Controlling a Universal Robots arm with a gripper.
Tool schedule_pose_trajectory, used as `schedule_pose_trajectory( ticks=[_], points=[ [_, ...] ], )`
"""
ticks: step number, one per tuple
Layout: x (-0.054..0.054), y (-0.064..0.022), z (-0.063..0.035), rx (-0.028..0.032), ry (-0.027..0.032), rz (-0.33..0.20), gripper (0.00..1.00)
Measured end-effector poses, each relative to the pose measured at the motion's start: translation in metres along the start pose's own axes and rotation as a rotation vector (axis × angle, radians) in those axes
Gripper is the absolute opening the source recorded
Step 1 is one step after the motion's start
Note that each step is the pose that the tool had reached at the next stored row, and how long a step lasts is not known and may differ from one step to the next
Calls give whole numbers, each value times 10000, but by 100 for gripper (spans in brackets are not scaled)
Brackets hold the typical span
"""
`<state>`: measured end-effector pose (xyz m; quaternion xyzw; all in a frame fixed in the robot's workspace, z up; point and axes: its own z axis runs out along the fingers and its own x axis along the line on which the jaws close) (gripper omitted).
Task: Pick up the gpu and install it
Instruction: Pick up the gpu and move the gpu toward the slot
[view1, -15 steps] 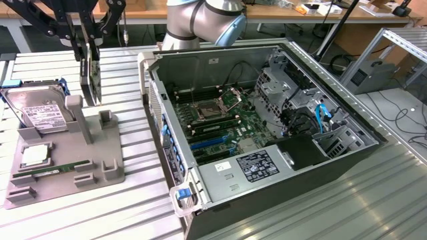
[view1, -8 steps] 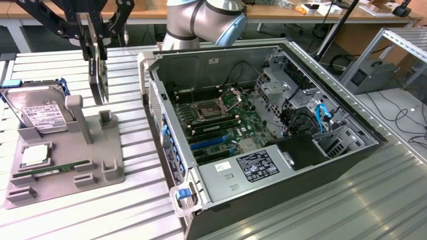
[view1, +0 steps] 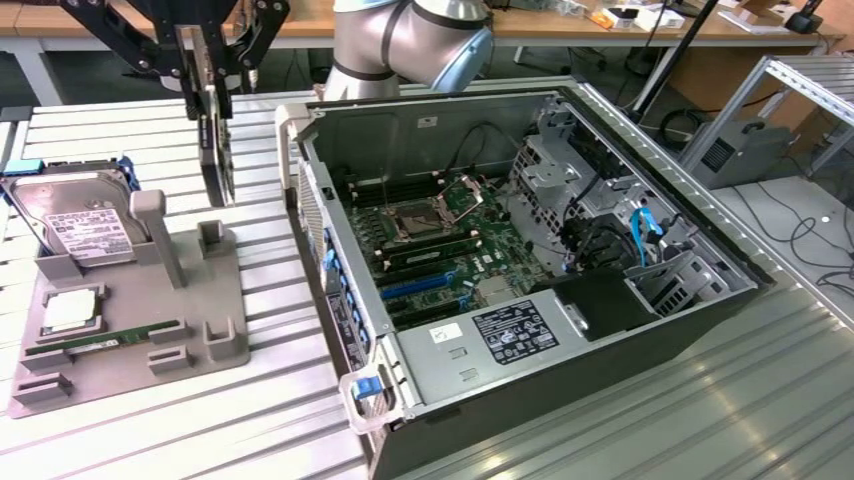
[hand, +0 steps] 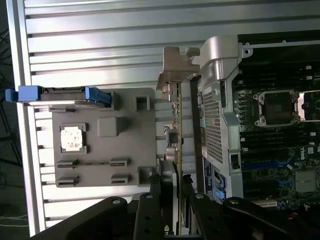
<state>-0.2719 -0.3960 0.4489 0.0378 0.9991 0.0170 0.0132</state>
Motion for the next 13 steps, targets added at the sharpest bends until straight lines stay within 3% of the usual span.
schedule_pose_trajectory(
  ticks=[13],
  points=[
    [-157, 12, 4, 12, 0, -1, 27]
  ],
)
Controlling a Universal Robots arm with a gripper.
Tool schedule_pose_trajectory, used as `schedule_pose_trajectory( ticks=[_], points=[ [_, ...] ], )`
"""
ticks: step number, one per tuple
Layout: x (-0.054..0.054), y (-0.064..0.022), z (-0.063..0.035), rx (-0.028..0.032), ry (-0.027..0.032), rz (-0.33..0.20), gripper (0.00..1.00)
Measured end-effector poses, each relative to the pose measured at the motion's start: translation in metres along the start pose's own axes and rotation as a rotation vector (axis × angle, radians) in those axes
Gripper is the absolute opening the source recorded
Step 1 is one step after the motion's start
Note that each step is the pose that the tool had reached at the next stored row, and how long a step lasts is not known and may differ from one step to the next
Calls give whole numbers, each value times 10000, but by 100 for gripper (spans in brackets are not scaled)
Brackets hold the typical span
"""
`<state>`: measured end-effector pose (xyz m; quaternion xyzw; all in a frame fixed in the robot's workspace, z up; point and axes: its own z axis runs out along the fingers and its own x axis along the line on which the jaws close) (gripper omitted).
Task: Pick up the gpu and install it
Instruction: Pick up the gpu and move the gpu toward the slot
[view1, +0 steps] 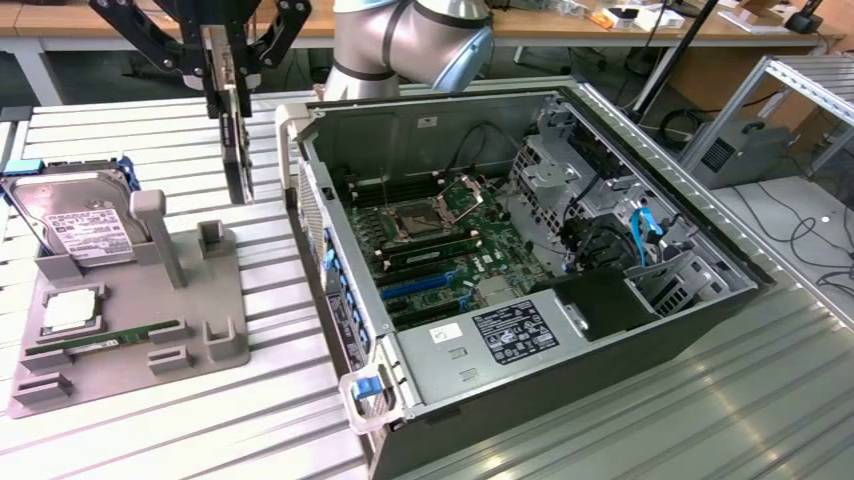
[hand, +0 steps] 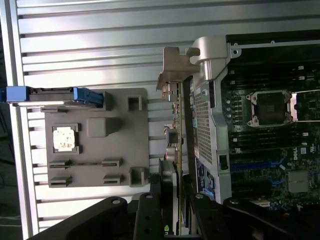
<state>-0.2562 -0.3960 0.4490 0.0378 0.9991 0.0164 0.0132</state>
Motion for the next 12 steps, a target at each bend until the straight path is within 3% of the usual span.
schedule_pose_trajectory(
  ticks=[12],
  points=[
    [-152, 11, 4, 9, -1, 0, 27]
  ],
)
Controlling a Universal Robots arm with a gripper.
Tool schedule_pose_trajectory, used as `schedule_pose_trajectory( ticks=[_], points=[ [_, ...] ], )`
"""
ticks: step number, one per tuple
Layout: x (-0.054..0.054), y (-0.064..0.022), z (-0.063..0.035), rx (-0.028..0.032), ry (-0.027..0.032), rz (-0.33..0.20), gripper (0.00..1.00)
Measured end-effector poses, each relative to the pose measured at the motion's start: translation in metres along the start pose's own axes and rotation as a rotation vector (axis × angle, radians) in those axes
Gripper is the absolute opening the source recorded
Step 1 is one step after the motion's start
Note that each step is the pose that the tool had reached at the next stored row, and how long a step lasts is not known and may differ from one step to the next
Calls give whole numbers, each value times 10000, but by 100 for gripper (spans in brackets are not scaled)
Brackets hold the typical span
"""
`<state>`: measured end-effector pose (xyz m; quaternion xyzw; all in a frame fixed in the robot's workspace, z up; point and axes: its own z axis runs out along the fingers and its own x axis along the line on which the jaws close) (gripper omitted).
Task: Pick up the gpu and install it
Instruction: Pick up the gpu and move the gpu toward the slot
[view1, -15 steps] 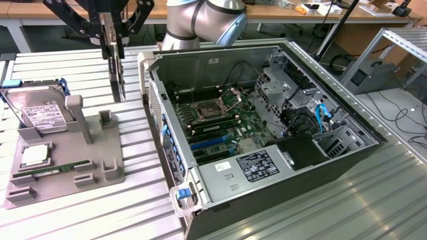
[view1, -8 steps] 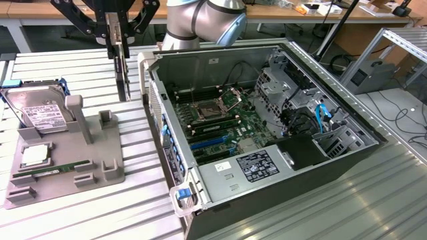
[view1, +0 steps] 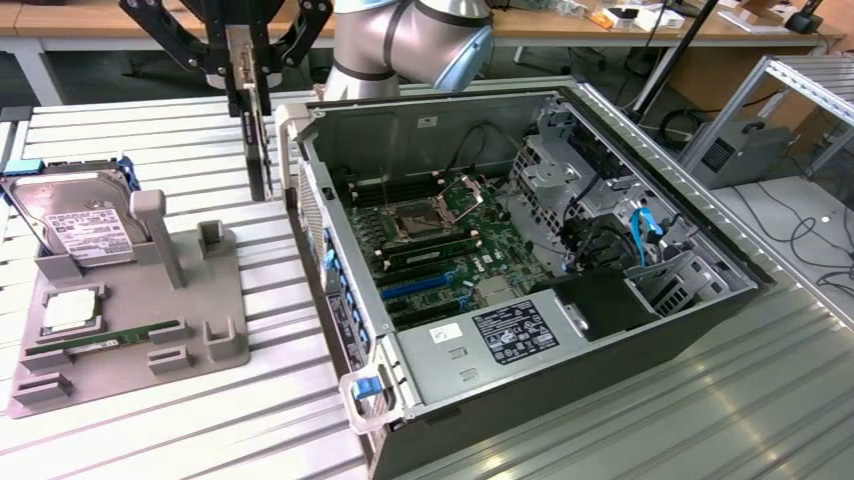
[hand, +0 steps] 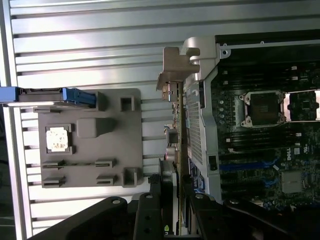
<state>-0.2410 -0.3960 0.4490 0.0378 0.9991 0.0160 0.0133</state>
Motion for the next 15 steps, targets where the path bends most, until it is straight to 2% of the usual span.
schedule_pose_trajectory(
  ticks=[12, 15],
  points=[
    [-163, 12, 4, 13, -1, 0, 27],
    [-237, 18, 7, 19, -1, -1, 27]
  ],
)
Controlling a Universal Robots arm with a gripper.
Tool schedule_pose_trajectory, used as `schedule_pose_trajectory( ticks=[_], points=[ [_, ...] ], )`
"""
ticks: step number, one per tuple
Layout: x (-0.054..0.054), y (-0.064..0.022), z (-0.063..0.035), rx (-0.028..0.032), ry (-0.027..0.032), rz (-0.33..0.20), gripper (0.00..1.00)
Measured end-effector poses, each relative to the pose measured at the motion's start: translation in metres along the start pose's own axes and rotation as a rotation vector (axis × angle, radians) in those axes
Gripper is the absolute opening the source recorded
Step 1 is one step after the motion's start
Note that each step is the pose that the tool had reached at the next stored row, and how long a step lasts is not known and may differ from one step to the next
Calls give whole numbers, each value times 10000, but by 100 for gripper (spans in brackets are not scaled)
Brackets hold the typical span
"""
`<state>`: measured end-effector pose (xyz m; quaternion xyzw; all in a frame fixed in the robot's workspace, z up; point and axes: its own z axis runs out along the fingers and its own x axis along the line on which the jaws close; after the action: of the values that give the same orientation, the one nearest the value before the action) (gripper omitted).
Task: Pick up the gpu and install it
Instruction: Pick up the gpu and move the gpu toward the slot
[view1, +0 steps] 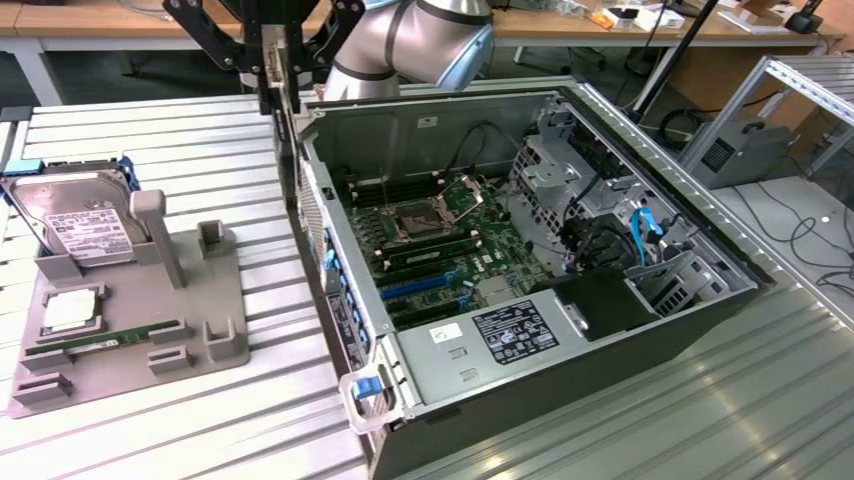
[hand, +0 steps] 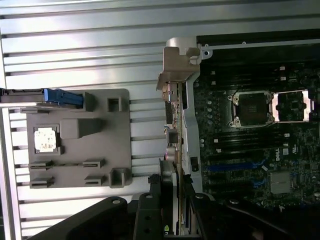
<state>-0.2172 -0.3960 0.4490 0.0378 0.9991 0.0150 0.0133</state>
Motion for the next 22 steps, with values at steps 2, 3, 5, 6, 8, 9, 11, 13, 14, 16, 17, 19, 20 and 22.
schedule_pose_trajectory(
  ticks=[2, 3, 5, 6, 8, 9, 11, 13, 14, 16, 17, 19, 20, 22],
  points=[
    [-24, 2, 1, 2, 0, 0, 27],
    [-36, 3, 1, 3, 0, 1, 27],
    [-74, 6, 2, 5, 0, 0, 27],
    [-86, 7, 2, 5, 0, 0, 27],
    [-128, 10, 4, 8, -1, -1, 27],
    [-148, 11, 4, 10, -1, 0, 27],
    [-183, 14, 5, 12, -1, 0, 27],
    [-216, 16, 6, 15, -1, 0, 27],
    [-233, 17, 7, 16, -2, 0, 27],
    [-277, 21, 8, 21, -2, 0, 27],
    [-314, 24, 9, 26, -2, 0, 27],
    [-361, 27, 10, 30, -2, -1, 27],
    [-372, 28, 10, 31, -2, -1, 27],
    [-417, 32, 12, 35, -2, 0, 27]
  ],
)
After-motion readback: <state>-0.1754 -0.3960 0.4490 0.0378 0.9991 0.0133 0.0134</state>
